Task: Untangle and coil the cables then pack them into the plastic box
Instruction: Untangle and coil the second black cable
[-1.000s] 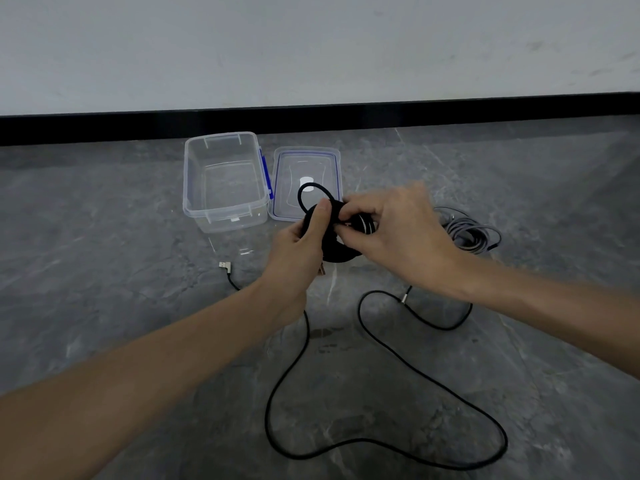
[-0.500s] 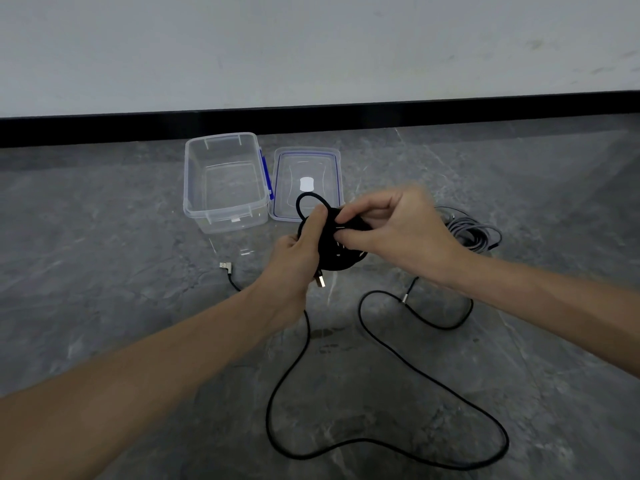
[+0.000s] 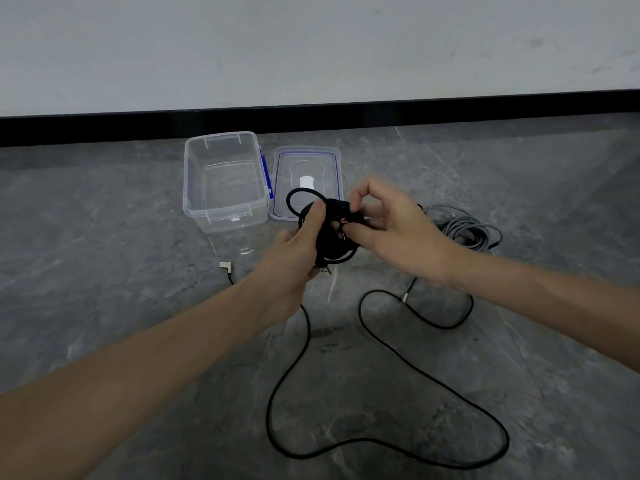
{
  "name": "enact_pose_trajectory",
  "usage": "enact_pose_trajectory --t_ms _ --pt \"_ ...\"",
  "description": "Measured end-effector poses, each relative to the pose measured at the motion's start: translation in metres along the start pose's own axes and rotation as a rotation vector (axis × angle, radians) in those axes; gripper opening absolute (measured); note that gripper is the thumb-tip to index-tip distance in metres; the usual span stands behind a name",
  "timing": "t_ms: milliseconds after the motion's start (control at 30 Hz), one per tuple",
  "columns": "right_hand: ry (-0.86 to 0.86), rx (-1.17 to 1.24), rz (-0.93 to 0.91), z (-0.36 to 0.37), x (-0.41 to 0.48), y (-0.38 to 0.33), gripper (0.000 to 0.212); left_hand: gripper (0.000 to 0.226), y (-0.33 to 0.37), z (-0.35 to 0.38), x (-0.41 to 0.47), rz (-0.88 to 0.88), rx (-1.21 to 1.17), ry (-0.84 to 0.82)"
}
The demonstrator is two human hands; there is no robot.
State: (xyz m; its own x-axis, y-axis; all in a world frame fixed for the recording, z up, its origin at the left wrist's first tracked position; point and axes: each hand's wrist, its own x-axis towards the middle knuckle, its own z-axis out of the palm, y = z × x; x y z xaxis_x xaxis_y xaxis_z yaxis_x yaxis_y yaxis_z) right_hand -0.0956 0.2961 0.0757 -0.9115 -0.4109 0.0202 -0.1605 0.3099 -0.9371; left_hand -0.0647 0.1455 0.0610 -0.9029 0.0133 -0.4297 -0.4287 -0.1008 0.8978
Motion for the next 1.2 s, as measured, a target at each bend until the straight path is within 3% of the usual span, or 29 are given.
enact_pose_trajectory --t_ms 333,600,967,1200 --pt "0.082 -0.001 -0.051 0.0050 -0.0002 0.0066 0.022 0.035 0.0001 0.0044 0.0007 0.054 0.028 0.074" --pt "-0.001 0.031 -0.027 0.0016 -0.0051 0.0016 0.019 0.036 0.0001 0.0002 0.0008 0.002 0.020 0.058" --pt "0.042 -0.107 -0.110 0.0017 -0.0017 0.0017 0.022 0.041 -0.0013 0.0010 0.0003 0.006 -0.035 0.101" --pt "-0.041 0.125 0.096 -0.0024 -0.0015 0.0055 0.025 0.040 -0.0022 0.0036 -0.0013 0.033 0.041 0.133"
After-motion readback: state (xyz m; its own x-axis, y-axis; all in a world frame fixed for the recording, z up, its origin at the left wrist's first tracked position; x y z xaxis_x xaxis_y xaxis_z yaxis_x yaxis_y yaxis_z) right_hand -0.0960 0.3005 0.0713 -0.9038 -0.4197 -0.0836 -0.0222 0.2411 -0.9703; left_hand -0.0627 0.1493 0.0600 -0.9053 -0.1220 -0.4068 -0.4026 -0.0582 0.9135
